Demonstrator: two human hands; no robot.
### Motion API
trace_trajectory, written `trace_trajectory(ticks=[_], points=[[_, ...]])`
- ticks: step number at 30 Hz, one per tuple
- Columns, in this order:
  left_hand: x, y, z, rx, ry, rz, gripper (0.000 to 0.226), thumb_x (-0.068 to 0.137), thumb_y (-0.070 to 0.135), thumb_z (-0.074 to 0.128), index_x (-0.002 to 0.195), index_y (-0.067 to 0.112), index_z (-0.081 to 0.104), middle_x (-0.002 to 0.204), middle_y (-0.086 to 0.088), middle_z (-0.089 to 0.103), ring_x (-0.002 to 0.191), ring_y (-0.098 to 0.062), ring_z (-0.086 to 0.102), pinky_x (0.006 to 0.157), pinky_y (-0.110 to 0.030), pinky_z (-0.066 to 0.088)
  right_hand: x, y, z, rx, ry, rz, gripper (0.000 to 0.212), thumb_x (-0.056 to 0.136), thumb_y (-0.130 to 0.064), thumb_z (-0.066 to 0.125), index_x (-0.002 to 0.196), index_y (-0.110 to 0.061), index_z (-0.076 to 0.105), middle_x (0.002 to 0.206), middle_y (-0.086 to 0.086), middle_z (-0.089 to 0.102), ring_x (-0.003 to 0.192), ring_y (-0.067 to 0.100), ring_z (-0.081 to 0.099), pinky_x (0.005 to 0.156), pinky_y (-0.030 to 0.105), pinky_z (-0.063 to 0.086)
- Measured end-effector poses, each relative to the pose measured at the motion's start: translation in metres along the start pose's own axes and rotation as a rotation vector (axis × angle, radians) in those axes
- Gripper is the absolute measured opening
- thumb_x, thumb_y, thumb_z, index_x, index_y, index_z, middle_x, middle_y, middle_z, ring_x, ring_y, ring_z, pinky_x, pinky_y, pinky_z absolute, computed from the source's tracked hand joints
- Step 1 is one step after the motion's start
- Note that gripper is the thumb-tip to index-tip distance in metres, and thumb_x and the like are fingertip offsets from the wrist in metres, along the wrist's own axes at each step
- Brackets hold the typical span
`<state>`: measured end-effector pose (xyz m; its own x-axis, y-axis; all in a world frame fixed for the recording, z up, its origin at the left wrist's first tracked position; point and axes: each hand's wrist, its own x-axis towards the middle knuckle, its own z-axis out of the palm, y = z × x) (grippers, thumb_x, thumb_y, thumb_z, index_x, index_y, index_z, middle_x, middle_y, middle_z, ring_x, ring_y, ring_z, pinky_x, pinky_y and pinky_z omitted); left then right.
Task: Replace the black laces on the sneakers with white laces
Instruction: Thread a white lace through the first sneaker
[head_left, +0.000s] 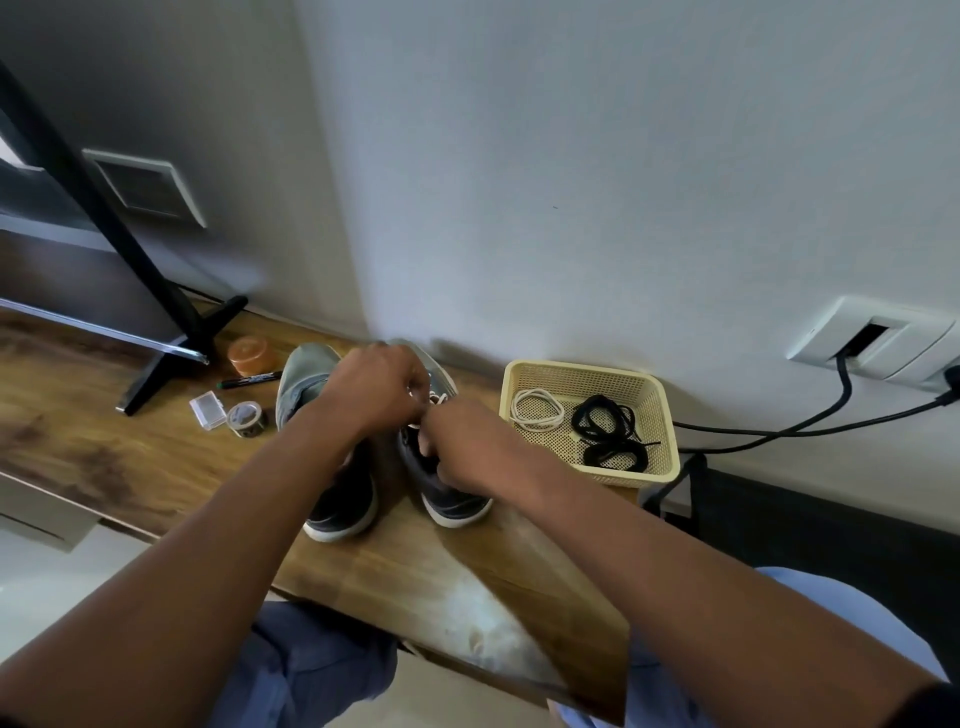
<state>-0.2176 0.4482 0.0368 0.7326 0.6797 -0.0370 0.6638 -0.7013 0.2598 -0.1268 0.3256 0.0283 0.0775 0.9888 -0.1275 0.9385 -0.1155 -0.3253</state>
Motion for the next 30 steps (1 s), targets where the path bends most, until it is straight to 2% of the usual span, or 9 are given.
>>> trace_trajectory(ticks=[3, 6, 8, 10, 13, 16, 21, 25, 30], points=[[0.002, 0.001, 0.000, 0.041, -0.009, 0.010, 0.019, 0.078, 0.032, 0.077, 0.096, 0.033, 0.082, 0.102, 0.002, 0.076, 0.100, -0.024, 0.070, 0.075, -0.026, 0.040, 0.001, 0.008, -0.018, 0.072, 0.032, 0.015, 0.014, 0.083, -0.011, 0.066, 0.090, -0.009, 0.078, 0.090, 0.013, 0.075, 0.090, 0.033, 0.070, 0.078, 0.038, 0.055], [0.002, 0.002, 0.002, 0.057, 0.002, 0.046, 0.017, 0.081, 0.035, 0.079, 0.097, 0.032, 0.081, 0.104, 0.001, 0.075, 0.102, -0.024, 0.069, 0.077, -0.027, 0.042, 0.005, 0.027, -0.029, 0.147, 0.239, 0.133, 0.009, 0.081, -0.009, 0.068, 0.085, -0.013, 0.075, 0.091, 0.009, 0.074, 0.091, 0.031, 0.068, 0.072, 0.032, 0.050], [0.000, 0.001, 0.003, 0.050, 0.002, 0.054, 0.012, 0.082, 0.030, 0.077, 0.094, 0.033, 0.079, 0.107, 0.001, 0.073, 0.104, -0.026, 0.069, 0.084, -0.031, 0.049, 0.010, 0.037, -0.027, 0.204, 0.280, 0.203, 0.015, 0.086, -0.009, 0.068, 0.094, -0.018, 0.077, 0.098, 0.006, 0.076, 0.096, 0.026, 0.069, 0.075, 0.027, 0.047], [-0.001, -0.001, 0.002, 0.036, -0.004, 0.048, 0.011, 0.083, 0.028, 0.075, 0.092, 0.034, 0.078, 0.108, 0.001, 0.073, 0.104, -0.027, 0.069, 0.086, -0.033, 0.052, 0.016, 0.040, -0.021, 0.281, 0.236, 0.222, 0.015, 0.090, -0.016, 0.073, 0.103, -0.018, 0.081, 0.103, 0.004, 0.078, 0.099, 0.022, 0.070, 0.084, 0.029, 0.053], [-0.001, -0.003, 0.002, 0.025, -0.003, 0.045, 0.013, 0.084, 0.026, 0.073, 0.093, 0.033, 0.079, 0.107, 0.000, 0.073, 0.103, -0.028, 0.069, 0.086, -0.032, 0.052, 0.020, 0.038, -0.011, 0.366, 0.260, 0.238, 0.008, 0.089, -0.024, 0.077, 0.094, -0.022, 0.083, 0.094, 0.000, 0.079, 0.093, 0.018, 0.071, 0.080, 0.028, 0.052], [0.001, 0.000, 0.004, 0.031, 0.007, 0.052, 0.012, 0.086, 0.026, 0.072, 0.093, 0.031, 0.081, 0.106, -0.001, 0.073, 0.103, -0.029, 0.068, 0.080, -0.029, 0.045, 0.021, 0.037, -0.006, 0.446, 0.328, 0.274, 0.002, 0.084, -0.025, 0.081, 0.085, -0.024, 0.082, 0.087, -0.006, 0.078, 0.087, 0.013, 0.071, 0.078, 0.028, 0.052], [0.001, -0.001, 0.006, 0.022, 0.013, 0.051, 0.013, 0.084, 0.022, 0.075, 0.093, 0.029, 0.080, 0.104, 0.000, 0.072, 0.102, -0.028, 0.068, 0.079, -0.029, 0.045, 0.024, 0.030, 0.000, 0.398, 0.328, 0.274, 0.017, 0.072, -0.023, 0.086, 0.067, -0.028, 0.071, 0.077, -0.006, 0.075, 0.081, 0.015, 0.070, 0.068, 0.026, 0.045], [0.000, 0.002, 0.010, 0.049, -0.001, 0.123, 0.013, 0.085, 0.022, 0.075, 0.097, 0.023, 0.079, 0.106, -0.002, 0.072, 0.106, -0.029, 0.066, 0.085, -0.034, 0.050, 0.022, 0.030, 0.007, 0.242, 0.334, 0.216, 0.019, 0.069, -0.019, 0.084, 0.078, -0.022, 0.068, 0.073, -0.006, 0.067, 0.080, 0.022, 0.068, 0.060, 0.027, 0.032], [-0.001, 0.002, 0.010, 0.027, -0.020, 0.205, 0.020, 0.086, 0.022, 0.075, 0.106, 0.022, 0.077, 0.113, -0.002, 0.071, 0.108, -0.029, 0.064, 0.084, -0.035, 0.046, 0.024, 0.029, 0.010, 0.161, 0.351, 0.213, 0.016, 0.072, -0.013, 0.073, 0.084, -0.020, 0.063, 0.084, 0.003, 0.072, 0.084, 0.031, 0.068, 0.061, 0.030, 0.038]])
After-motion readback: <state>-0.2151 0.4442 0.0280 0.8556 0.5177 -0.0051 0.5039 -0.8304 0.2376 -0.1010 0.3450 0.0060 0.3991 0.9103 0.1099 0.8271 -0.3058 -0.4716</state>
